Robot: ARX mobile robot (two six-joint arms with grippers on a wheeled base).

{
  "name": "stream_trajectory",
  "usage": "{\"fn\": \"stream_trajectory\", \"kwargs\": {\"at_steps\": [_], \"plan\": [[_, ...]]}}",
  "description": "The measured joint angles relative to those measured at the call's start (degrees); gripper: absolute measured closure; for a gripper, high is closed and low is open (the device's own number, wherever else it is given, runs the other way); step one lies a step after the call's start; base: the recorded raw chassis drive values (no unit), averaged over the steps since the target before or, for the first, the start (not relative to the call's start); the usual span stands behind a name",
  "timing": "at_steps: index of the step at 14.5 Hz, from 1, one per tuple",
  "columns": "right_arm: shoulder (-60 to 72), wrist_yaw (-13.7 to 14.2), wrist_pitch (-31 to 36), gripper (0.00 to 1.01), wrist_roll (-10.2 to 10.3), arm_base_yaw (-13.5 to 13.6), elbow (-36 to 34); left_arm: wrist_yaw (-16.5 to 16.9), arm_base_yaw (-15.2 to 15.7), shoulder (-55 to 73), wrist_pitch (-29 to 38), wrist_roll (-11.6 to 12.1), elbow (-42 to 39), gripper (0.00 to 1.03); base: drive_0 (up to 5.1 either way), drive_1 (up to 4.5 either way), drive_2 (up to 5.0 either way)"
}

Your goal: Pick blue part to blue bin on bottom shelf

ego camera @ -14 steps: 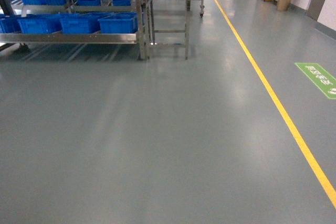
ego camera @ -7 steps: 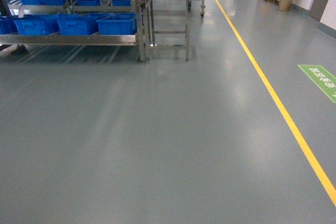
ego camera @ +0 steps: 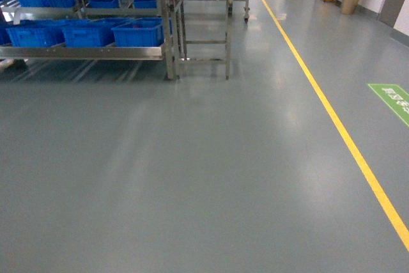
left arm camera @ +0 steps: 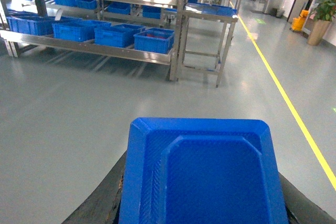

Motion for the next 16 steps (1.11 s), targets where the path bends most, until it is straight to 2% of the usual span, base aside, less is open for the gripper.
{"fn": "stream_trajectory", "kwargs": {"at_steps": [16], "plan": [[0.0, 0.0, 0.0, 0.03, 0.0, 0.0, 0.0, 0.0, 0.0, 0.0, 0.1, 0.0, 0.0, 0.60, 0.0, 4.10, -4.1]]}}
